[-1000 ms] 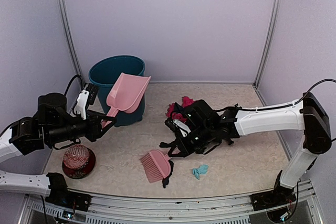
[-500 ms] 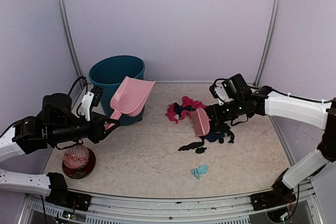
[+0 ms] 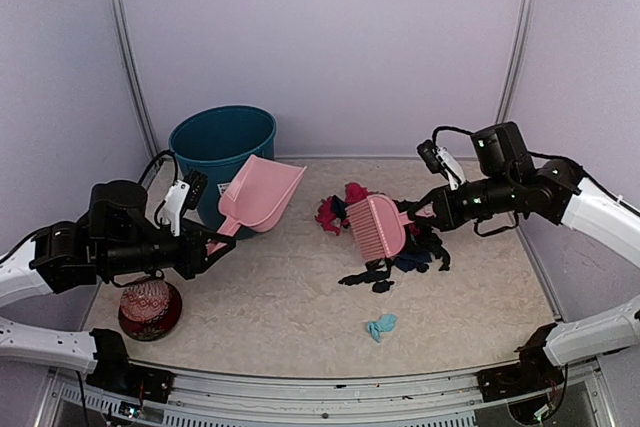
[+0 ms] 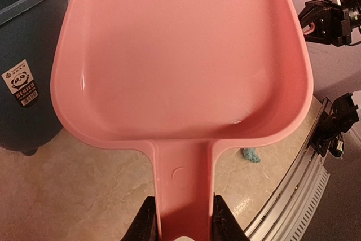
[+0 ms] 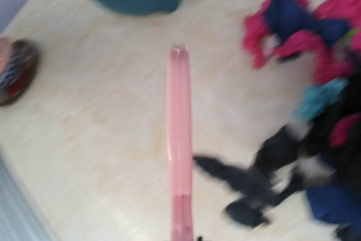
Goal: Sweep away the paper scraps from the table
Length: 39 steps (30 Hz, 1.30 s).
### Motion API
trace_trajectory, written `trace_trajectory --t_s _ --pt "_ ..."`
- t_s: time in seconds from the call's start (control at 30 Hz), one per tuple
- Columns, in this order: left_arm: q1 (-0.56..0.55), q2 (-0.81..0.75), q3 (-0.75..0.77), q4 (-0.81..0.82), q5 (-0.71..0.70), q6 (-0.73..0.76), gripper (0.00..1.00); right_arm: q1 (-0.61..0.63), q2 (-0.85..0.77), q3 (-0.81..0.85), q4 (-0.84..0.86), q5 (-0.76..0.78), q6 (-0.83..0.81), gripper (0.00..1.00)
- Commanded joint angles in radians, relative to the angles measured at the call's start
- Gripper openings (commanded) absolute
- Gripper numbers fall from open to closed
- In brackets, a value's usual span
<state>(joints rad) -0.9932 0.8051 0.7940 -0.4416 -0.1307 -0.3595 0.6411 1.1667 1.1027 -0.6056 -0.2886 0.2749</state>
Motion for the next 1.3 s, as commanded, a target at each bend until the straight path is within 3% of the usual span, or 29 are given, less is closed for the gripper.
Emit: trace_trajectory --t_s 0.0,0.2,0.33,0.57,0.67,1.0,1.27 --pt "-0.026 0.007 -0.007 0.035 0.014 -0.004 0.00 0.006 -0.087 -0.078 -0.133 -0.181 0.024 0.00" --pt "-0.067 0.031 -0.003 0.027 0.010 -0.004 0.00 0.015 -0.174 -0.178 -0.302 -0.190 0.103 0.00" --pt "-0.113 0.063 0.002 0.034 -0.009 -0.026 0.00 0.015 -0.196 -0.248 -0.302 -0.185 0.153 0.00" --pt "-0.214 0.139 -0.013 0.043 -0.058 -0.103 0.00 0.015 -0.157 -0.387 -0.039 -0.162 0.251 0.00" --pt "-0.252 0.168 -0.020 0.025 -0.086 -0.144 0.00 0.015 -0.140 -0.396 0.047 -0.069 0.280 0.00" --pt "-0.298 0.268 -0.088 0.049 -0.116 -0.252 0.00 -0.001 -0.062 -0.309 0.248 0.198 0.277 0.00" --pt "-0.298 0.347 -0.102 0.057 -0.109 -0.260 0.00 -0.056 0.012 -0.249 0.362 0.233 0.237 0.00"
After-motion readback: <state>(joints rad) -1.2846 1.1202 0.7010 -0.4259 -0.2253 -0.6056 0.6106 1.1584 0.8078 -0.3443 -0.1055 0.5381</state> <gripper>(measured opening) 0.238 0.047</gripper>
